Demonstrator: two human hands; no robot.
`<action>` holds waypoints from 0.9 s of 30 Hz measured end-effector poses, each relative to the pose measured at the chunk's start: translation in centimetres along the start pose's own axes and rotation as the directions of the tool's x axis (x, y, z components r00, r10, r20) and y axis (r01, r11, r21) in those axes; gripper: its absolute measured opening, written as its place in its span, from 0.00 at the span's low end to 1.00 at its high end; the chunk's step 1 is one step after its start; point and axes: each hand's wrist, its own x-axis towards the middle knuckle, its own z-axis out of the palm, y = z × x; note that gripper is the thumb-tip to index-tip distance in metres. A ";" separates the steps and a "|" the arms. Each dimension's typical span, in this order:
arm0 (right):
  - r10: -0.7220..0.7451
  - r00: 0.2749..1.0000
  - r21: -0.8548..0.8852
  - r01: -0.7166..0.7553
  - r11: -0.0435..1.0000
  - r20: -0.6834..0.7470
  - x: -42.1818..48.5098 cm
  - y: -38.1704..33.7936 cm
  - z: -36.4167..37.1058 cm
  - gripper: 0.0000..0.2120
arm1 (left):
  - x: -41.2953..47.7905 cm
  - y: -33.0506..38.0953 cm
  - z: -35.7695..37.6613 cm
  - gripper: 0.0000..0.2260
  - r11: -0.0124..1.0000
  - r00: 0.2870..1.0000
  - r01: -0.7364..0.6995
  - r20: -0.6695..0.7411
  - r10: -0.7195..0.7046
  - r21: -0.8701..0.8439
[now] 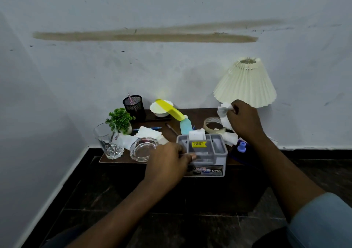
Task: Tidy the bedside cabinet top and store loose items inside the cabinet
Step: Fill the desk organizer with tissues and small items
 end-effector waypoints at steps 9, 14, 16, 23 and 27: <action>-0.011 0.999 -0.012 0.011 1.000 0.045 -0.5 -0.6 0.3 0.05 | 0.5 -0.1 2.0 0.18 0.985 0.995 -0.093 -0.032 0.098 0.143; -0.056 0.998 0.006 0.055 0.998 0.037 -0.6 -2.3 0.4 0.05 | 2.9 -0.5 2.4 0.19 0.972 0.995 -0.080 -0.037 0.091 0.222; -0.083 0.996 0.020 0.082 0.996 0.028 -0.8 -3.2 0.2 0.07 | 3.8 -1.0 2.6 0.19 0.970 0.995 -0.072 -0.048 0.085 0.231; 0.051 0.991 0.528 -0.110 0.842 0.125 -1.3 -5.2 0.4 0.05 | 5.9 -2.9 3.1 0.17 0.979 0.994 -0.068 -0.075 0.084 0.192; 0.031 0.974 0.600 -0.162 0.783 0.222 -1.7 -5.5 1.8 0.04 | 6.0 -3.3 3.0 0.17 0.996 0.998 -0.029 -0.049 0.034 0.085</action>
